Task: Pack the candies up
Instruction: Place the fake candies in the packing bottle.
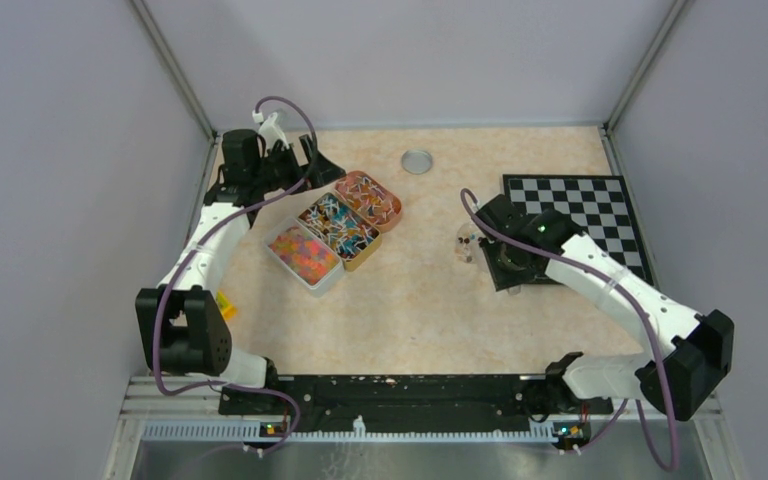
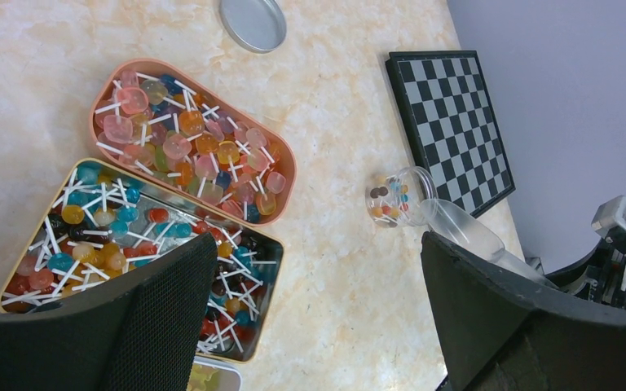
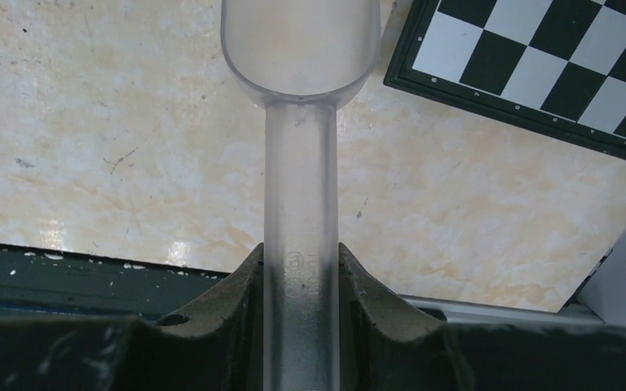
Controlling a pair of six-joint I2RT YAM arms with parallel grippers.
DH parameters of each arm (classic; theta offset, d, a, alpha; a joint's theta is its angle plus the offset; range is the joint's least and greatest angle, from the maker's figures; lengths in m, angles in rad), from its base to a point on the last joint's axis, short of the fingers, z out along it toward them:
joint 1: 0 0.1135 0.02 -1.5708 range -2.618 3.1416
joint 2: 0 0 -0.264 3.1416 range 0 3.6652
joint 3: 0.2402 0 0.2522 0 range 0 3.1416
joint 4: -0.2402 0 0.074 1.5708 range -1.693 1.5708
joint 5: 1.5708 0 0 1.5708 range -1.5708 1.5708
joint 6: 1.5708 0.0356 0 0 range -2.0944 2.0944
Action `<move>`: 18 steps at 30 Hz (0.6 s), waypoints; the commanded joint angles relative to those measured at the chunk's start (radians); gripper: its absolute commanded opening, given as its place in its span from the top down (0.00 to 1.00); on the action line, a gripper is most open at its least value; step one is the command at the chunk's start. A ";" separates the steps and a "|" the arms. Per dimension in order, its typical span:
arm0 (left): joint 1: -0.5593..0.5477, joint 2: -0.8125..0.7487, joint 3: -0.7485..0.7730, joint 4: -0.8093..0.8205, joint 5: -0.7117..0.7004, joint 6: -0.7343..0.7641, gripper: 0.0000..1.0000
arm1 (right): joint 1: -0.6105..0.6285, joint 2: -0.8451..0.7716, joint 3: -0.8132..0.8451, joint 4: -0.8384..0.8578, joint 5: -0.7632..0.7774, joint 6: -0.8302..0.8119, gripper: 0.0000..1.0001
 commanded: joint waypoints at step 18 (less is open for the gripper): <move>0.005 -0.047 -0.009 0.044 0.010 0.001 0.01 | -0.024 0.045 0.096 -0.071 -0.036 -0.042 1.00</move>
